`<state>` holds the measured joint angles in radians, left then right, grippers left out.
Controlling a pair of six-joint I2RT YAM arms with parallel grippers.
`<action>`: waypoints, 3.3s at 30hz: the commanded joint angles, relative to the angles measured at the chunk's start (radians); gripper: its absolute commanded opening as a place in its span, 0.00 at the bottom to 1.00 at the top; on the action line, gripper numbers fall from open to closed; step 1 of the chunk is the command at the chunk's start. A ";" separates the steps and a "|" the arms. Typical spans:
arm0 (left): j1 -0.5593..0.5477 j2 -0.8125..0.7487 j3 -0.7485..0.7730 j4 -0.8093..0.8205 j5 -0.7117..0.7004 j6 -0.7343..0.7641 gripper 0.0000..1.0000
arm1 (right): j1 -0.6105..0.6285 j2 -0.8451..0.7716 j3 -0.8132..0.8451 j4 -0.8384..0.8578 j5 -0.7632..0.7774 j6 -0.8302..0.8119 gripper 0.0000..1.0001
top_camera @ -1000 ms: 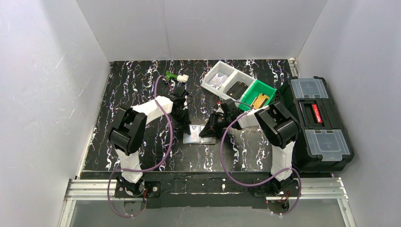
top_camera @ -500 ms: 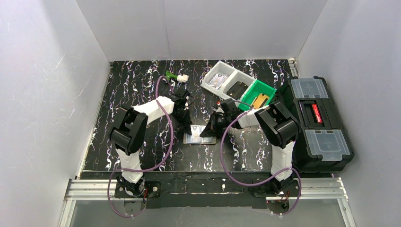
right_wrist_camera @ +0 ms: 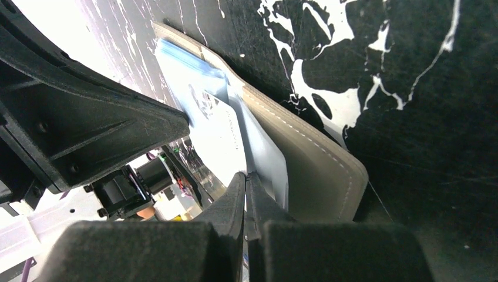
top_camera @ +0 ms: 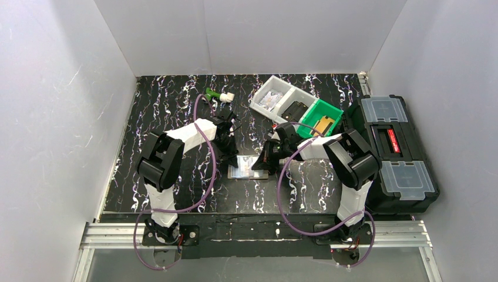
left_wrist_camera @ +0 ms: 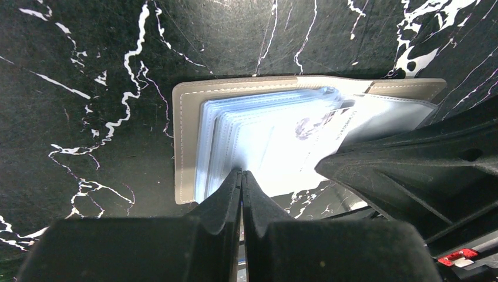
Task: Take the credit cards out of the card holder
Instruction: Remove the credit card from the card holder, then place the credit card in the storage box.
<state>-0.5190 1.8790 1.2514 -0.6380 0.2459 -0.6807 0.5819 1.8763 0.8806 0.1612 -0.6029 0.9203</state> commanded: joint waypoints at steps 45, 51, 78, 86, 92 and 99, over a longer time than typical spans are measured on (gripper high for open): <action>0.004 -0.049 -0.075 -0.003 -0.092 0.037 0.00 | -0.039 -0.198 0.060 -0.365 0.174 -0.200 0.01; 0.004 -0.124 -0.036 -0.024 -0.073 0.052 0.08 | -0.039 -0.216 0.151 -0.422 0.131 -0.219 0.01; -0.016 -0.233 -0.043 -0.021 0.029 0.091 0.43 | -0.321 0.242 1.076 -0.633 0.313 -0.204 0.01; -0.016 -0.260 -0.062 -0.033 0.022 0.093 0.43 | -0.328 0.497 1.412 -0.729 0.300 -0.162 0.01; -0.016 -0.270 -0.076 -0.037 0.018 0.092 0.43 | -0.336 0.530 1.418 -0.703 0.289 -0.133 0.02; -0.016 -0.268 -0.069 -0.038 0.015 0.092 0.43 | -0.336 0.531 1.454 -0.745 0.272 -0.132 0.49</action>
<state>-0.5323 1.6588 1.1854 -0.6483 0.2584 -0.6010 0.2489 2.4256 2.2723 -0.5613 -0.3099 0.7895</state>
